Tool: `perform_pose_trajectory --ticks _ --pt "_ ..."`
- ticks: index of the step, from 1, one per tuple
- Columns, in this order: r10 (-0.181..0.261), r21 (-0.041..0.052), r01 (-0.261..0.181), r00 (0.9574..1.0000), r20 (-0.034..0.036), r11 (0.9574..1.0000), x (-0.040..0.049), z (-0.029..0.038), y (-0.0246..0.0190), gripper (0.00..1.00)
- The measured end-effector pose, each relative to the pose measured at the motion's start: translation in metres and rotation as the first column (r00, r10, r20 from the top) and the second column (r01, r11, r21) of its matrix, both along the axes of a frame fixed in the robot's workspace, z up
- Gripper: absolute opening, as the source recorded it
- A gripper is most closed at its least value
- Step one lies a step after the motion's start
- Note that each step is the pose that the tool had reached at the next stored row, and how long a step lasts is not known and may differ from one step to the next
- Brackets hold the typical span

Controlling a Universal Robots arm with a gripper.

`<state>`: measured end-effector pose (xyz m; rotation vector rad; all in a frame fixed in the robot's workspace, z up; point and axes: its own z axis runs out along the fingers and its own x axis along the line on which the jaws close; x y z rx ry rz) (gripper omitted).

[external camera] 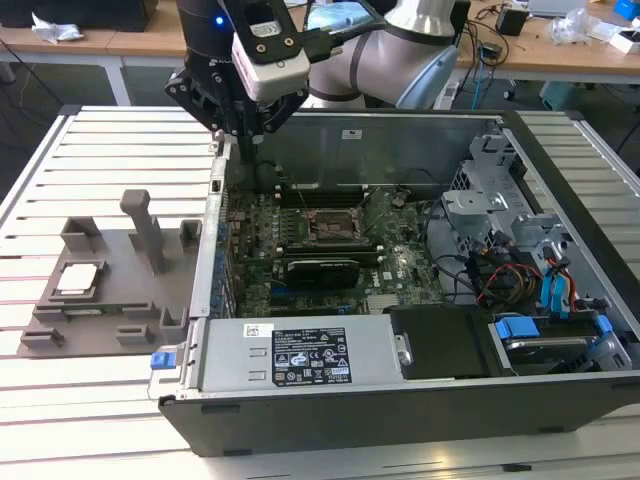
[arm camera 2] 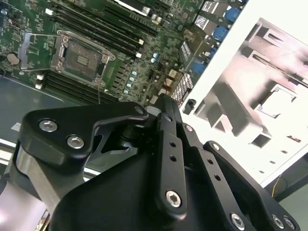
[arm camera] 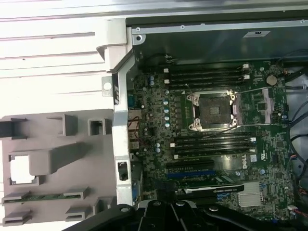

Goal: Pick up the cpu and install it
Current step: 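Reach for the cpu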

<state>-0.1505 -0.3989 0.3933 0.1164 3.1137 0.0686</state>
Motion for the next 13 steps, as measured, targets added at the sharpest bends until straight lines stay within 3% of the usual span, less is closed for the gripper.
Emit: perform_pose_trajectory --ticks 8,13 --pt "0.0 -0.0001 0.0 1.0 -0.0001 1.0 -0.0154 0.0 0.0 0.11" --pt "0.0 -0.0001 0.0 1.0 -0.0001 1.0 -0.0195 0.0 0.0 0.11"
